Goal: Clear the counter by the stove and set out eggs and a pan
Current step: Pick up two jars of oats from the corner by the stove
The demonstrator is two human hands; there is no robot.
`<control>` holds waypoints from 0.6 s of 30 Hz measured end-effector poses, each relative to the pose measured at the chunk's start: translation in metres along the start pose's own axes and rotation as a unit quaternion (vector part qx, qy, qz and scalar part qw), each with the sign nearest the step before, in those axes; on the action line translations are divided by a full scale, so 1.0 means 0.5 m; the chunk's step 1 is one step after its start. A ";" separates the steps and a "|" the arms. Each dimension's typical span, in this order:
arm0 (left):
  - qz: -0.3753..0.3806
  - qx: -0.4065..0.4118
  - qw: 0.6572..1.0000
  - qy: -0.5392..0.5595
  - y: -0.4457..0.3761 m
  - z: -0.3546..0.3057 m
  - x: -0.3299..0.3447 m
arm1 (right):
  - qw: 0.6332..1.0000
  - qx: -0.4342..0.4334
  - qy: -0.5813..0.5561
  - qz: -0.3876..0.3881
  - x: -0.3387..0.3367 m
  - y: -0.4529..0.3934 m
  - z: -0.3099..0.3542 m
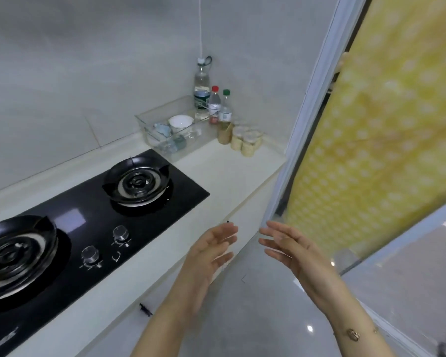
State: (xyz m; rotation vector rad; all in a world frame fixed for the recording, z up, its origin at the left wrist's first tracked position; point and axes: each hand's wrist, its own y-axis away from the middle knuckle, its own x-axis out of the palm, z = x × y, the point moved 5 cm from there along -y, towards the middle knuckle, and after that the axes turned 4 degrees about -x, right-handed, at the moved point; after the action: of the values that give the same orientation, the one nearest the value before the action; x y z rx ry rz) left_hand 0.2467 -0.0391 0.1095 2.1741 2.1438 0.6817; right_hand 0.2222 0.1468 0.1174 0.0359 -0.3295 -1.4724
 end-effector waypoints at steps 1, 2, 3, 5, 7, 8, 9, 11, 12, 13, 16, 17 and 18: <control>-0.001 -0.003 1.000 -0.001 -0.036 -0.004 0.011 | 1.000 -0.003 -0.001 -0.004 -0.015 -0.032 0.008; -0.002 -0.006 1.000 -0.002 -0.065 -0.007 0.023 | 1.000 -0.004 -0.001 -0.010 -0.033 -0.061 0.013; -0.002 -0.009 1.000 -0.005 -0.101 -0.009 0.038 | 1.000 -0.005 -0.004 -0.012 -0.055 -0.096 0.021; -0.004 -0.014 1.000 -0.008 -0.157 -0.015 0.061 | 1.000 -0.006 -0.005 -0.012 -0.089 -0.153 0.036; -0.008 -0.012 1.000 -0.017 -0.239 -0.022 0.095 | 1.000 -0.012 -0.007 -0.008 -0.135 -0.233 0.056; -0.014 -0.014 1.000 -0.020 -0.274 -0.028 0.111 | 1.000 -0.012 -0.006 -0.006 -0.155 -0.271 0.064; -0.022 -0.013 0.999 -0.020 -0.322 -0.032 0.134 | 1.000 -0.009 -0.008 -0.002 -0.181 -0.319 0.075; -0.040 -0.012 0.999 -0.019 -0.403 -0.046 0.172 | 1.000 0.001 -0.005 -0.001 -0.222 -0.401 0.098; -0.049 -0.014 0.999 -0.019 -0.433 -0.053 0.188 | 1.000 0.007 -0.001 0.000 -0.239 -0.434 0.106; -0.053 -0.010 0.998 -0.022 -0.468 -0.064 0.204 | 1.000 0.010 0.000 0.005 -0.254 -0.472 0.118; -0.079 0.015 0.995 -0.057 -0.562 -0.094 0.230 | 1.000 0.011 0.025 0.014 -0.286 -0.570 0.150; -0.095 0.021 0.993 -0.069 -0.604 -0.102 0.231 | 0.999 0.015 0.035 0.017 -0.293 -0.613 0.158; -0.106 0.026 0.991 -0.082 -0.624 -0.110 0.230 | 0.999 0.014 0.045 0.016 -0.296 -0.633 0.163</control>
State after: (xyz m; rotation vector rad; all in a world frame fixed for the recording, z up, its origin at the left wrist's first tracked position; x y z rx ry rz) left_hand -0.0706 0.0739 0.0971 1.9099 2.2834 0.4225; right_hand -0.1130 0.2722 0.0954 0.1181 -0.2770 -1.4293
